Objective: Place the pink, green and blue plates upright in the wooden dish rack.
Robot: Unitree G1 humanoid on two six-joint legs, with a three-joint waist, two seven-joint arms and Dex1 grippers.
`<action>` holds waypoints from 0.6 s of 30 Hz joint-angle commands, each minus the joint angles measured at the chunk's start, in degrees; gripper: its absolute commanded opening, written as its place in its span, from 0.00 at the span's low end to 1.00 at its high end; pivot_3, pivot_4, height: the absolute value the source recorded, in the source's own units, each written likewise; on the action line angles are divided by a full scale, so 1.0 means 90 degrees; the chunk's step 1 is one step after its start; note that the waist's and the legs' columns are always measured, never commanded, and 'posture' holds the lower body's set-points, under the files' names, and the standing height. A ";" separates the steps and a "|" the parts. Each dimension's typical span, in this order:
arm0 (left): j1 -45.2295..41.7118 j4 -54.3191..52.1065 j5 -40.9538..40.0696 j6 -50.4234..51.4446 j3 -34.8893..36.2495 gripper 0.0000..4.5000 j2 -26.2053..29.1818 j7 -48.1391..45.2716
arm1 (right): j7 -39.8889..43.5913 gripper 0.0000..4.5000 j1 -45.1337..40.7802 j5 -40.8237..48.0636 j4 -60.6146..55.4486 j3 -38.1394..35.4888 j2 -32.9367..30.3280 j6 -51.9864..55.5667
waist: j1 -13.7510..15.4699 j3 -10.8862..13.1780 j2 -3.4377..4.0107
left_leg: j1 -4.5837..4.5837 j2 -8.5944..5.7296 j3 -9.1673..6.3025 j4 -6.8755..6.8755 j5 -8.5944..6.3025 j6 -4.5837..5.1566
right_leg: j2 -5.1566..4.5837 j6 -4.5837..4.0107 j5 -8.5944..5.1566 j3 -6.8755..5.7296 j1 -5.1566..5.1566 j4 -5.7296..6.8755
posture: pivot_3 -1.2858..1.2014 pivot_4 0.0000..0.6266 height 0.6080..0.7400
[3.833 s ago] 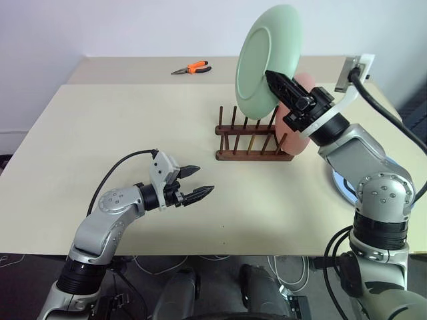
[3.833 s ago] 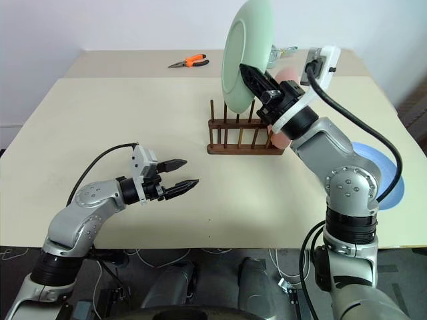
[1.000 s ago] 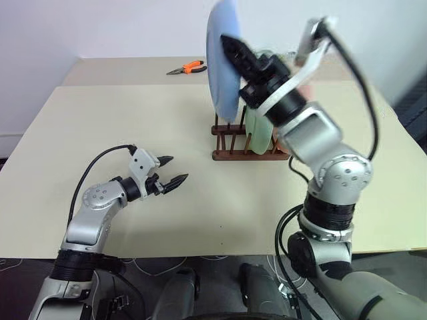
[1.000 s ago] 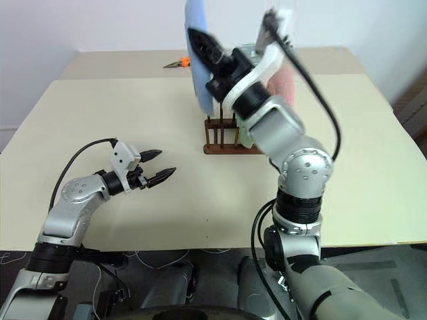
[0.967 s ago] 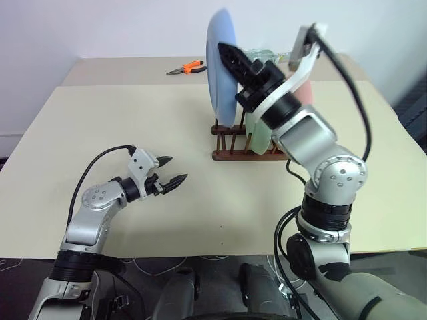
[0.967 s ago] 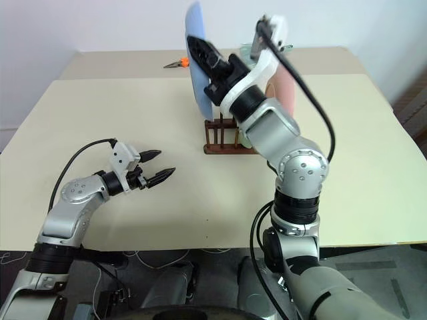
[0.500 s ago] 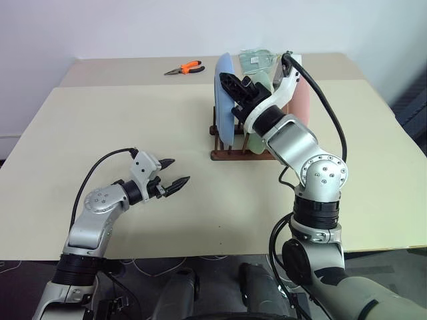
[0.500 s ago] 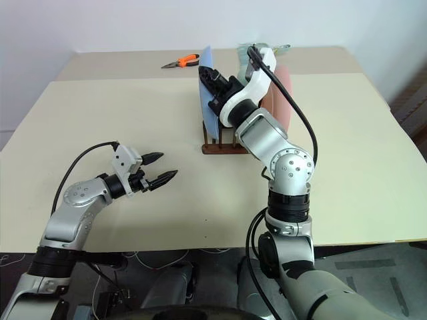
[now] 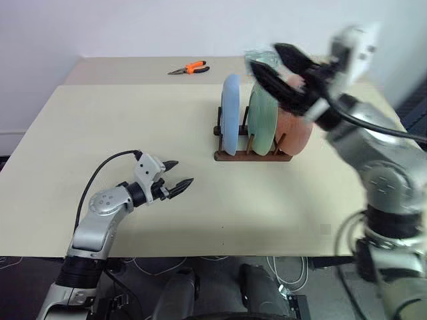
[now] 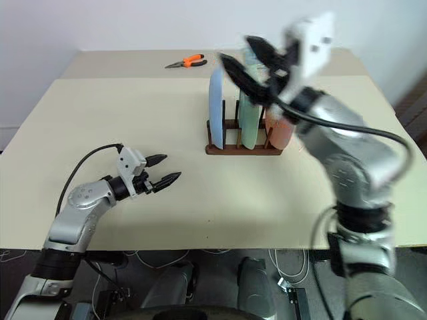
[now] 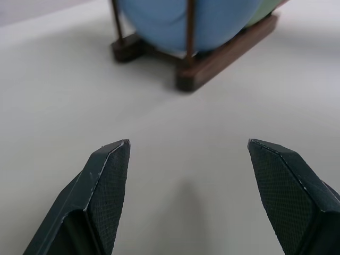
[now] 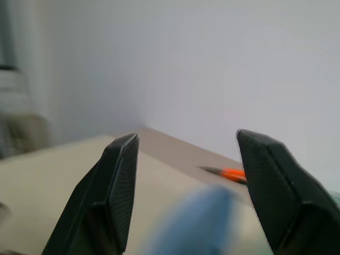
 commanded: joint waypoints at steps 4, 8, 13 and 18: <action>-0.0024 0.0650 0.0292 -0.0608 0.0474 0.81 0.0279 0.0275 | 0.1785 0.95 0.2611 -0.1235 0.0596 -0.1023 -0.1218 -0.0715 | -0.0016 0.0001 0.0010 | 0.0007 0.0010 0.0019 -0.0007 -0.0001 0.0001 | 0.0002 0.0000 0.0001 0.0008 -0.0011 0.0011 | 0.52 0.24 1.00; 0.0126 0.0914 0.0341 -0.0906 0.0643 0.81 0.0530 0.0225 | 0.1821 0.98 0.3441 -0.2663 0.1640 -0.0274 -0.1000 -0.2049 | -0.0100 0.0001 0.0006 | 0.0010 0.0010 0.0025 -0.0007 -0.0001 0.0000 | 0.0001 0.0001 0.0002 0.0011 -0.0011 0.0012 | 0.52 0.24 1.00; 0.0354 0.0649 0.0274 -0.0875 0.0656 0.81 0.0479 0.0308 | 0.1949 0.98 0.3215 -0.2922 0.2453 -0.0107 -0.0500 -0.2691 | -0.0090 0.0007 0.0020 | 0.0010 0.0008 0.0040 0.0005 -0.0001 0.0000 | -0.0006 -0.0002 0.0003 0.0028 -0.0010 0.0013 | 0.52 0.24 1.00; 0.0623 0.0258 0.0267 -0.0740 0.0637 0.81 0.0343 0.0462 | 0.2246 0.98 0.2877 -0.2929 0.2900 0.0002 -0.0183 -0.3063 | -0.0071 0.0007 0.0017 | 0.0009 0.0007 0.0032 0.0000 -0.0001 0.0000 | -0.0005 -0.0007 0.0018 0.0026 -0.0012 0.0012 | 0.52 0.24 1.00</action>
